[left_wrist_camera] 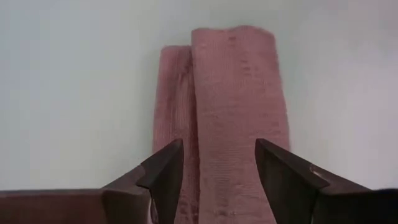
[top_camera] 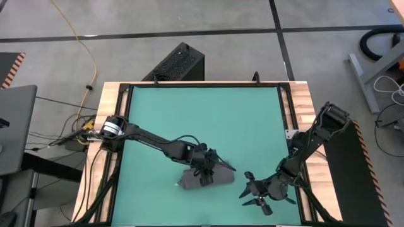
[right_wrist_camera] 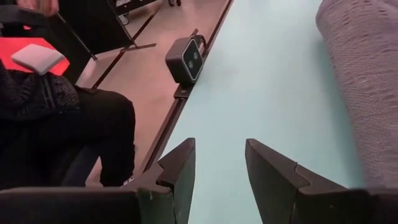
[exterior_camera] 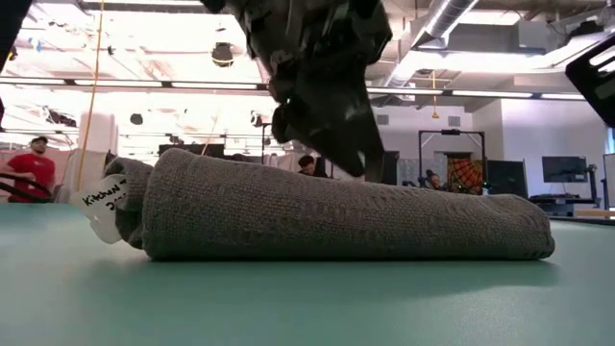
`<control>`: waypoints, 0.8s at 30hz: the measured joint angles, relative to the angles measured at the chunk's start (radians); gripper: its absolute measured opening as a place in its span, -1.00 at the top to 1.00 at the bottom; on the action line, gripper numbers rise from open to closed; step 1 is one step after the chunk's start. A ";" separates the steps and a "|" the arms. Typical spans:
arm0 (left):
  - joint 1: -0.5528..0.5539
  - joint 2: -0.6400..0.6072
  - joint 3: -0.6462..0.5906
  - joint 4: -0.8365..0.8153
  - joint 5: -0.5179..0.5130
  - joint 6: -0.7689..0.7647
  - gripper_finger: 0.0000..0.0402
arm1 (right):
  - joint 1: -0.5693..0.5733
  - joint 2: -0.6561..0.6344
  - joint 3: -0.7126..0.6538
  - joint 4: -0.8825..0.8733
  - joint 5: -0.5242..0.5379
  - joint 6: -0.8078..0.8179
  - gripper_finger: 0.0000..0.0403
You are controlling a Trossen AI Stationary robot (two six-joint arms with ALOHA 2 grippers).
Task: Roll towel
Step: Roll the gray towel
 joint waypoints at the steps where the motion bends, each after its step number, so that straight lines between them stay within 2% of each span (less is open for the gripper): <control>1: 0.000 0.000 -0.013 0.016 -0.001 0.000 0.06 | 0.000 0.000 0.000 0.000 -0.002 0.000 0.18; 5: 0.001 0.000 -0.038 0.082 -0.002 0.001 0.06 | 0.000 0.000 0.000 0.002 -0.003 0.008 0.18; 10: 0.001 0.011 -0.045 0.086 -0.017 -0.001 0.06 | 0.000 0.000 0.000 0.002 -0.003 0.025 0.18; 14: 0.001 0.039 -0.044 0.127 0.007 0.000 0.06 | -0.009 0.000 0.000 0.003 -0.004 0.028 0.18; 18: 0.003 0.072 -0.043 0.139 0.039 0.006 0.06 | -0.028 0.000 0.000 0.003 -0.005 0.028 0.18; 24: 0.005 0.077 -0.042 0.090 -0.001 0.007 0.06 | -0.046 0.000 0.000 0.002 -0.005 0.028 0.18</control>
